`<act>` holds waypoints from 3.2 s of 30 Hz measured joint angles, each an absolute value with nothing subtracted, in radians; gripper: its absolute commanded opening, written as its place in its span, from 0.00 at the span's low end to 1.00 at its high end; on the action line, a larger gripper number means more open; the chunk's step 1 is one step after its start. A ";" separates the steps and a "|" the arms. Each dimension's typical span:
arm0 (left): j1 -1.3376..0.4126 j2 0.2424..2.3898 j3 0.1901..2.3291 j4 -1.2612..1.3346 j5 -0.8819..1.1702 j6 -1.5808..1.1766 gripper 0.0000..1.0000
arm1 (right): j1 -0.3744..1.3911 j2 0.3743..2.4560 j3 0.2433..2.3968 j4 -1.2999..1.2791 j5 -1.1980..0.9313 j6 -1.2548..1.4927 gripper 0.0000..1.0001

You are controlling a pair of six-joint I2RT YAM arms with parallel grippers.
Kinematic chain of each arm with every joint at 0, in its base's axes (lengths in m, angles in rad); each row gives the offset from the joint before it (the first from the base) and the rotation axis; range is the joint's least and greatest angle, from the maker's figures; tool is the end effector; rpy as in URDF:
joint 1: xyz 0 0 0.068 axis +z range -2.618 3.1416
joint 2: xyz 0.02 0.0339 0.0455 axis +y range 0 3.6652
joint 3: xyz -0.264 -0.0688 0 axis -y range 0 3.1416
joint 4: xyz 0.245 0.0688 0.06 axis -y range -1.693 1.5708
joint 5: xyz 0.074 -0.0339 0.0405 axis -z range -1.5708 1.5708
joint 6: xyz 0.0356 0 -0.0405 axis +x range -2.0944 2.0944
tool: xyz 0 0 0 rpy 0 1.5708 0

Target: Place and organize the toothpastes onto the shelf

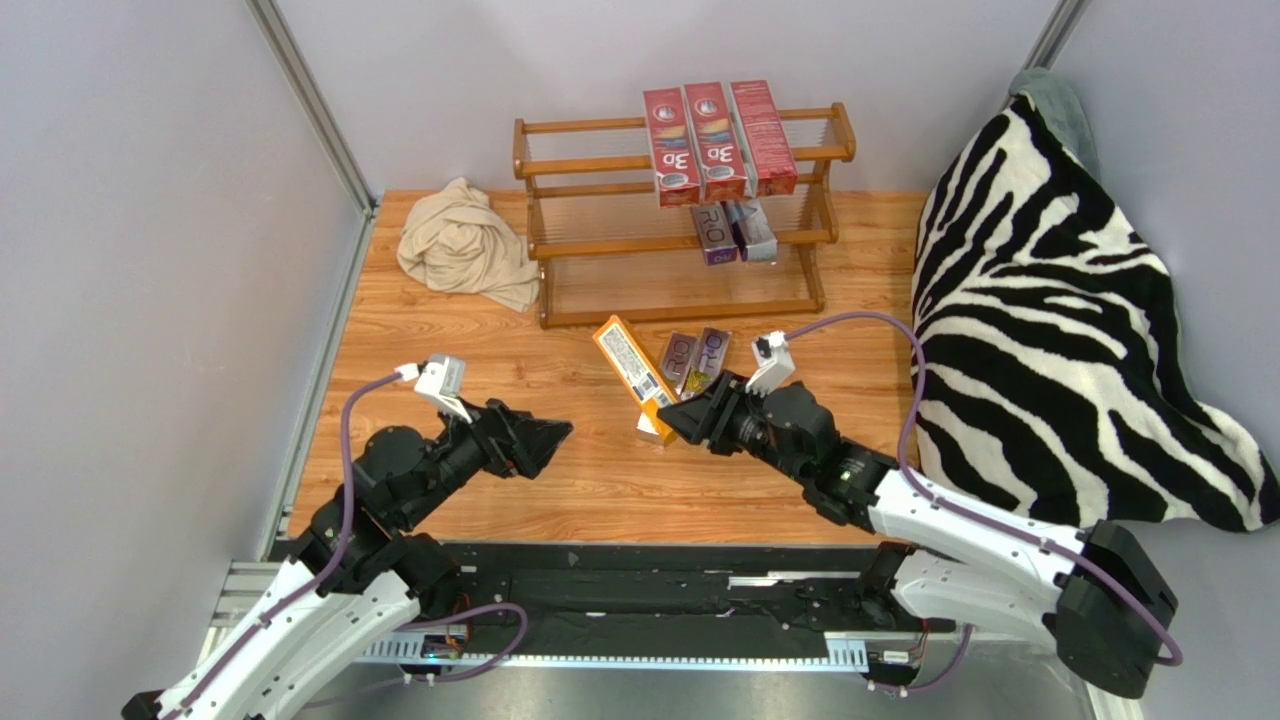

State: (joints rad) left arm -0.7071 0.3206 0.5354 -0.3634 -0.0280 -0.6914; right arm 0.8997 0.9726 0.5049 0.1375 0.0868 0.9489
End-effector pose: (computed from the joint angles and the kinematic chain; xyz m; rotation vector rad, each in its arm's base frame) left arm 0.0800 -0.0671 0.2913 -0.0077 1.8272 -0.9935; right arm 0.1396 0.1709 0.2393 0.1155 2.0756 1.1304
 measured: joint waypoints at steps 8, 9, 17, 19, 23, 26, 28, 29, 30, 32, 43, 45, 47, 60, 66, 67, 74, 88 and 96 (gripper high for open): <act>-0.707 0.311 0.502 -0.414 -0.036 -0.694 0.95 | 0.677 1.079 0.423 0.290 -0.078 1.003 0.24; -0.707 0.311 0.502 -0.415 -0.035 -0.694 0.95 | 0.644 1.090 0.416 0.295 -0.102 1.003 0.24; -0.707 0.311 0.471 -0.408 -0.023 -0.700 0.95 | 0.408 1.206 0.413 0.366 -0.280 1.002 0.23; -0.707 0.311 0.461 -0.407 -0.022 -0.701 0.95 | 0.363 1.248 0.420 0.383 -0.315 1.002 0.22; -0.707 0.311 0.447 -0.407 -0.019 -0.706 0.94 | 0.272 1.383 0.453 0.449 -0.407 1.016 0.22; -0.707 0.310 0.439 -0.405 -0.017 -0.711 0.94 | 0.223 1.483 0.493 0.518 -0.469 1.044 0.22; -0.707 0.306 0.431 -0.404 -0.016 -0.714 0.94 | 0.201 1.536 0.530 0.541 -0.498 1.055 0.22; -0.707 0.305 0.430 -0.404 -0.016 -0.715 0.94 | 0.193 1.557 0.550 0.547 -0.509 1.060 0.21; -0.707 0.302 0.426 -0.404 -0.016 -0.717 0.94 | 0.186 1.576 0.568 0.553 -0.519 1.065 0.21; -0.707 0.295 0.422 -0.404 -0.016 -0.720 0.94 | 0.174 1.605 0.603 0.567 -0.532 1.078 0.21; -0.707 0.272 0.397 -0.400 -0.013 -0.727 0.94 | 0.140 1.807 0.706 0.745 -0.510 1.240 0.21; -0.707 0.270 0.397 -0.400 -0.008 -0.727 0.94 | 0.139 1.862 0.722 0.807 -0.497 1.285 0.21; -0.707 0.265 0.397 -0.400 -0.004 -0.728 0.94 | 0.136 1.916 0.734 0.877 -0.479 1.328 0.21; -0.707 0.250 0.372 -0.385 0.011 -0.734 0.93 | 0.136 2.076 0.802 1.060 -0.400 1.467 0.22; -0.707 0.250 0.352 -0.353 0.026 -0.738 0.93 | 0.137 2.076 0.836 1.003 -0.355 1.458 0.29; -0.707 0.250 0.350 -0.353 0.027 -0.738 0.92 | 0.137 2.076 0.840 0.990 -0.348 1.455 0.30; -0.707 0.249 0.348 -0.339 0.038 -0.748 0.92 | 0.157 2.076 0.843 0.973 -0.297 1.449 0.42; -0.707 0.218 0.340 -0.340 0.044 -0.754 0.93 | 0.175 2.044 0.848 0.899 -0.286 1.394 0.80; -0.707 0.216 0.339 -0.341 0.044 -0.754 0.93 | 0.175 2.032 0.837 0.895 -0.298 1.376 1.00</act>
State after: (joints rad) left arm -0.7071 0.2161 0.3389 -0.3412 0.0437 -0.7536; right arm 0.1745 2.0319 0.8368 0.8948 -0.2981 1.3758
